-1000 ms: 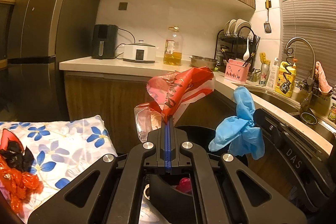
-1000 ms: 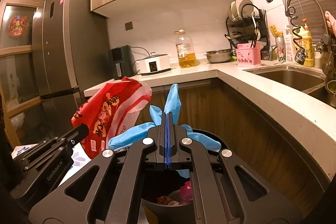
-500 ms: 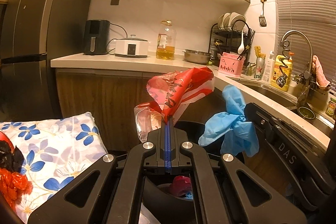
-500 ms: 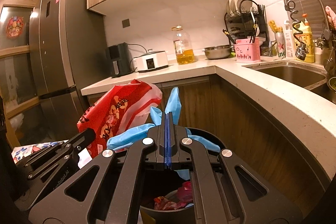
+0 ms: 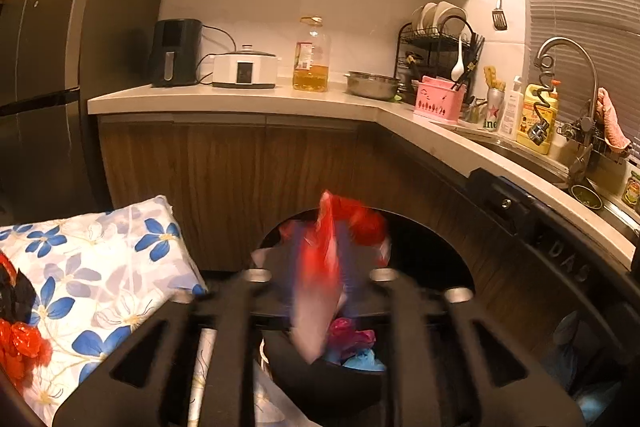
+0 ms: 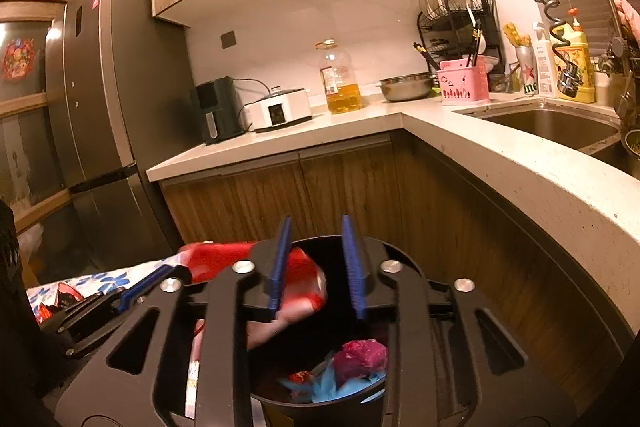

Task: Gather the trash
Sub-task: 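Open both tools to drop the snack bag and glove into the bin, then move both open tools back over the table toward the red bag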

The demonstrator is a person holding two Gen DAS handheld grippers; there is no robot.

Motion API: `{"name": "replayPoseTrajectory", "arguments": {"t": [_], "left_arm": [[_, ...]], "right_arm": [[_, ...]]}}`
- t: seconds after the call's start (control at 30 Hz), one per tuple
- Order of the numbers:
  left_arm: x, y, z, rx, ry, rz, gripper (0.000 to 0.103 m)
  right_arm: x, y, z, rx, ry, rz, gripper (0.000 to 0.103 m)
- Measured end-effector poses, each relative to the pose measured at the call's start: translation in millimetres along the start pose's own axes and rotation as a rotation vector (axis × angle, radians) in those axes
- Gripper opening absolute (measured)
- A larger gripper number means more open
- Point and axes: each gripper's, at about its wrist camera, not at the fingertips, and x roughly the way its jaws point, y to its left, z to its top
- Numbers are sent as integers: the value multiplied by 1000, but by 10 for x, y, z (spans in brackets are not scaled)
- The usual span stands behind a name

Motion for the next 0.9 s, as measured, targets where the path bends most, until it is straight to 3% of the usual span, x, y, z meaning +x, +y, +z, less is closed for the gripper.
{"name": "replayPoseTrajectory", "arguments": {"t": [0.13,0.3,0.57,0.9], "left_arm": [[-56,83,-33,-13,-10,48,68],[-199,179,-91,7,-20,145,87],[-494,310,-183,-13,-16,257,96],[-899,541,-307,-51,-28,338,96]], "right_arm": [[-45,1,-28,2,-3,-16,46],[-107,31,-76,-4,7,-30,60],[-260,222,-219,-45,36,-37,75],[-485,377,-345,-48,56,-35,77]]}}
